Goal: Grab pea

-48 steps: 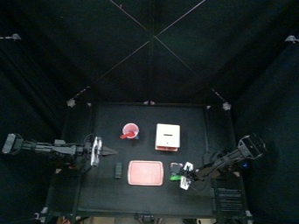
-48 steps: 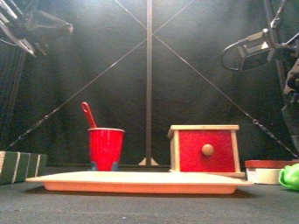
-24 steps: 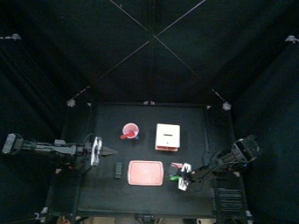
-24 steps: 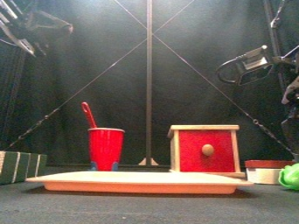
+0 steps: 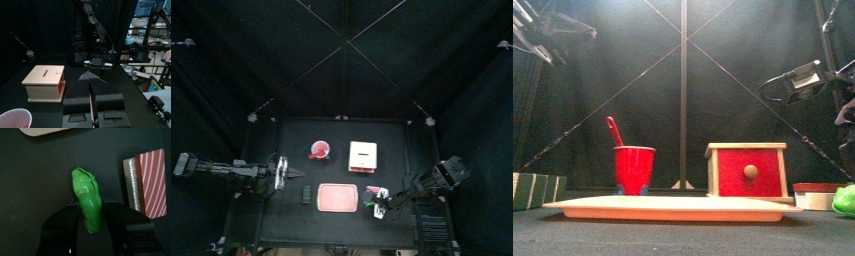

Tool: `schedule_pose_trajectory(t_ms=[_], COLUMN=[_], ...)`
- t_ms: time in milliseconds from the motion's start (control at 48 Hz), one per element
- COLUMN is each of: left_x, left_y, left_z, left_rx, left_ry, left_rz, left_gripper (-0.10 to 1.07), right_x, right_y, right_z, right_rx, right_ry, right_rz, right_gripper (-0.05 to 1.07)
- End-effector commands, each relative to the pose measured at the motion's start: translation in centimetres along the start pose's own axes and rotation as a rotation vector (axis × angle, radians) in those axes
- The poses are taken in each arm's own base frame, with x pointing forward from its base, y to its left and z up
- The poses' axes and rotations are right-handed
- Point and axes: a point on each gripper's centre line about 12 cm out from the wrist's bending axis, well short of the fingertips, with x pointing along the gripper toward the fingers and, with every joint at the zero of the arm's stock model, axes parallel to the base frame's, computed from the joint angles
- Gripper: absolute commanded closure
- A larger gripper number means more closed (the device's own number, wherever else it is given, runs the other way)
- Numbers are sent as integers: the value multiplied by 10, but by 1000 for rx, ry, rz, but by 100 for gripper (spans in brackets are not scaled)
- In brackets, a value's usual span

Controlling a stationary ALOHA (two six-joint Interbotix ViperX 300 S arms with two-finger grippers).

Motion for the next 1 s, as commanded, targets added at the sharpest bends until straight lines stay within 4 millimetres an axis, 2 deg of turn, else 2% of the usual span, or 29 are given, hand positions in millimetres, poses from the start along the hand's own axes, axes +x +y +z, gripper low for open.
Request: schedule_pose_trajectory(t_ms=[0, 188, 562, 979], left_x=[2, 2, 2, 2], left_y=[-1, -1, 0, 0], left_z=[6, 5, 4, 6], left_rx=[1, 0, 1, 31], left_ry=[-18, -17, -15, -21], left_rz=[-3, -3, -2, -3], left_gripper=[101, 101, 101, 101], right_x=[-7, -15, -44, -58], right_y=[3, 7, 16, 15], right_z=[6, 16, 56, 94], right_rx=[9, 12, -28, -12], right_ry=[-23, -52, -198, -297], right_rz=[19, 36, 58, 61], right_gripper=[41, 51, 51, 51])
